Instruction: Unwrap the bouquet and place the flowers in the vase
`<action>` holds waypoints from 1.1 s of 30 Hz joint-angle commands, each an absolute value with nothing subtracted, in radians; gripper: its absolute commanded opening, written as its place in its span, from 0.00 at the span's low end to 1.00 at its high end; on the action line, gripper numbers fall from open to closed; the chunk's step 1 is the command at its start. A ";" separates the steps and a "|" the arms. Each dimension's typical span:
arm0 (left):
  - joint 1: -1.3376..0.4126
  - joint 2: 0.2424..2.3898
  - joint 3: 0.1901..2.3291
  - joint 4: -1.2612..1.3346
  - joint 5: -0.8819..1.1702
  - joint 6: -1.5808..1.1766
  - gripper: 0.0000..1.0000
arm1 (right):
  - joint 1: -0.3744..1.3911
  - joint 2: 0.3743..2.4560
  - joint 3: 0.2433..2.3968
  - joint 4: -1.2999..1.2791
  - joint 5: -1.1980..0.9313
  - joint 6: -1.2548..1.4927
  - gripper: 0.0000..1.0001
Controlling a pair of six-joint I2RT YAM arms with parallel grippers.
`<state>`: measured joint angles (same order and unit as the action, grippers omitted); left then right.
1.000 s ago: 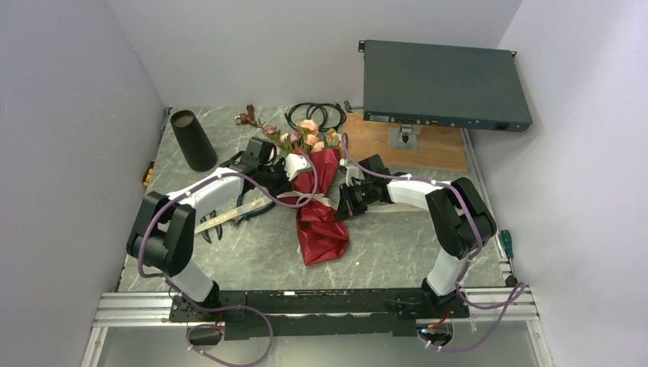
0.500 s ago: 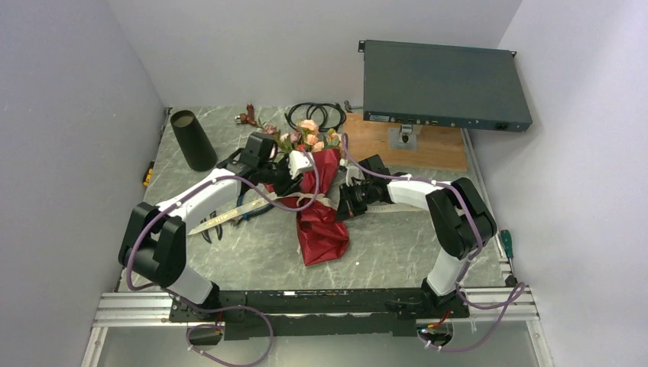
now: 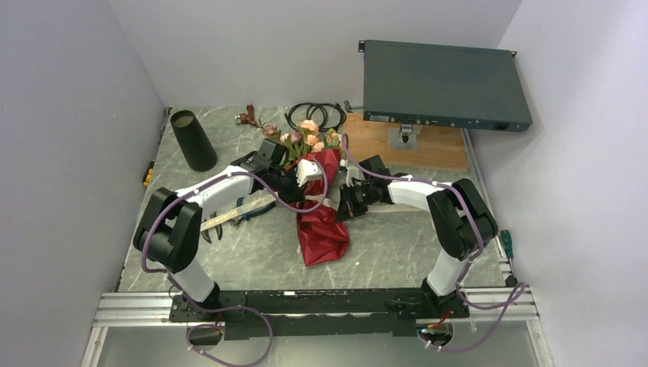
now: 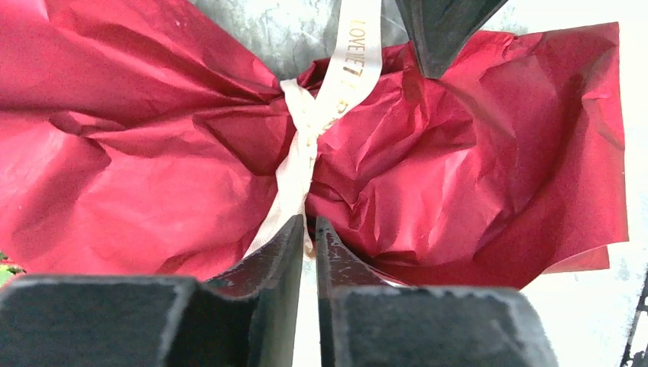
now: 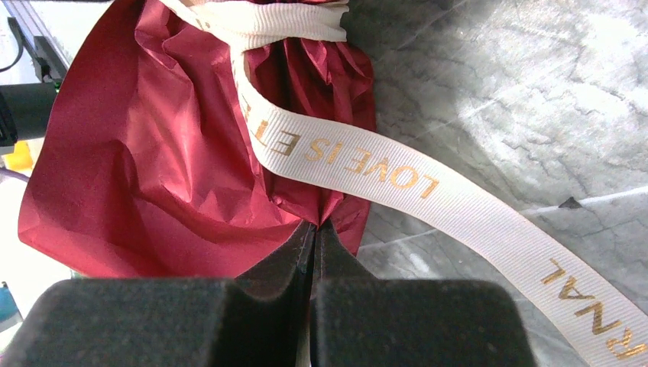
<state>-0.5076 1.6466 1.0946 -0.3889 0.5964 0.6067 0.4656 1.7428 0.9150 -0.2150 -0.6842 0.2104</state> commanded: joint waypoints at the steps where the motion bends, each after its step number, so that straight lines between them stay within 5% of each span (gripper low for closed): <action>1: -0.481 1.644 1.107 -0.412 0.594 0.606 0.13 | 0.469 1.698 0.895 -0.199 -0.671 0.201 0.00; 5: -0.451 1.628 1.112 -0.410 0.588 0.597 0.00 | 0.469 1.699 0.891 -0.201 -0.667 0.195 0.00; 12: -0.423 1.578 1.097 -0.364 0.607 0.573 0.00 | 0.469 1.698 0.889 -0.197 -0.671 0.198 0.00; 17: -0.475 1.573 1.115 -0.378 0.641 0.561 0.30 | 0.469 1.695 0.888 -0.192 -0.675 0.199 0.00; 23: -0.521 1.637 1.134 -0.355 0.596 0.507 0.36 | 0.469 1.695 0.891 -0.193 -0.677 0.201 0.00; 33: -0.514 1.670 1.125 -0.354 0.427 0.505 0.11 | 0.469 1.686 0.879 -0.196 -0.672 0.194 0.00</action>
<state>-0.5255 1.6871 1.1149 -0.3668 0.5011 0.5003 0.4656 1.7279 0.8959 -0.2100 -0.6807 0.2100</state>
